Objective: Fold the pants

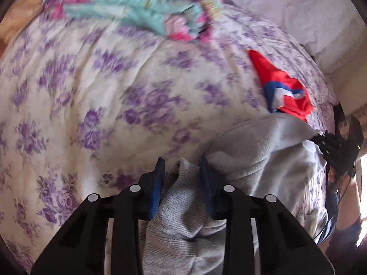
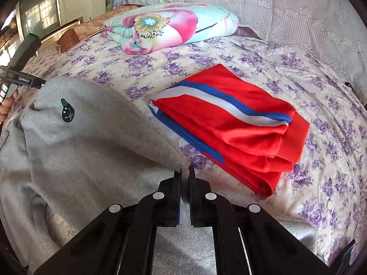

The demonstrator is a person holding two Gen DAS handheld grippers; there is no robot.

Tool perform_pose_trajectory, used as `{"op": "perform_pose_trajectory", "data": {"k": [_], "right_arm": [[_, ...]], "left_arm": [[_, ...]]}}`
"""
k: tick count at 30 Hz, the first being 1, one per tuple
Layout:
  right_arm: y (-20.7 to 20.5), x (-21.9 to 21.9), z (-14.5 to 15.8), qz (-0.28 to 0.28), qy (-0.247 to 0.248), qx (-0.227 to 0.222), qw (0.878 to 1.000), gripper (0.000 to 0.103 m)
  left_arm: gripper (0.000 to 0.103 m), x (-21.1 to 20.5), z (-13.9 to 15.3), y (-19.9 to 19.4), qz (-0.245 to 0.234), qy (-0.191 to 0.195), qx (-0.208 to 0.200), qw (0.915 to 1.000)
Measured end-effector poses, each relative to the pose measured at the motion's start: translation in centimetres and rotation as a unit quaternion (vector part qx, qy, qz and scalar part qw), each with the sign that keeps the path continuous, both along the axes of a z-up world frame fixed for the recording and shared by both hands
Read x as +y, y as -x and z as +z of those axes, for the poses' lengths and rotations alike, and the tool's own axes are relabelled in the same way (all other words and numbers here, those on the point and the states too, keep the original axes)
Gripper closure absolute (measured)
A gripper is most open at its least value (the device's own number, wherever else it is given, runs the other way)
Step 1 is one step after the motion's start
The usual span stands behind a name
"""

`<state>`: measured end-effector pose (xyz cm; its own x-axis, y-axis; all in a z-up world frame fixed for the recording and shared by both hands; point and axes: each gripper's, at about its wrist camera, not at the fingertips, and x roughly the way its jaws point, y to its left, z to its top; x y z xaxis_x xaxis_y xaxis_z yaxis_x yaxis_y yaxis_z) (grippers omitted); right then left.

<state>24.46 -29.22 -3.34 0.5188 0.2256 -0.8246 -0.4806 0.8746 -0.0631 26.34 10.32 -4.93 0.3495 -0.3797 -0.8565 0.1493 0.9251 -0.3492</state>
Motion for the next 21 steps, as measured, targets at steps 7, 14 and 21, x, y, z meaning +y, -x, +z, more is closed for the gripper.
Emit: {"op": "perform_pose_trajectory", "data": {"k": [7, 14, 21], "right_arm": [[2.1, -0.2, 2.7, -0.015, -0.010, -0.047, 0.999, 0.097], [17.8, 0.6, 10.4, 0.023, -0.037, -0.198, 0.979, 0.097], [33.2, 2.7, 1.7, 0.040, -0.053, -0.156, 0.986, 0.097]], "left_arm": [[0.093, 0.9, 0.8, 0.5, 0.037, 0.029, -0.007, 0.9989], [0.093, 3.6, 8.5, 10.0, 0.040, 0.096, -0.131, 0.9860], [0.090, 6.1, 5.7, 22.6, 0.014, 0.082, -0.147, 0.9857]]}}
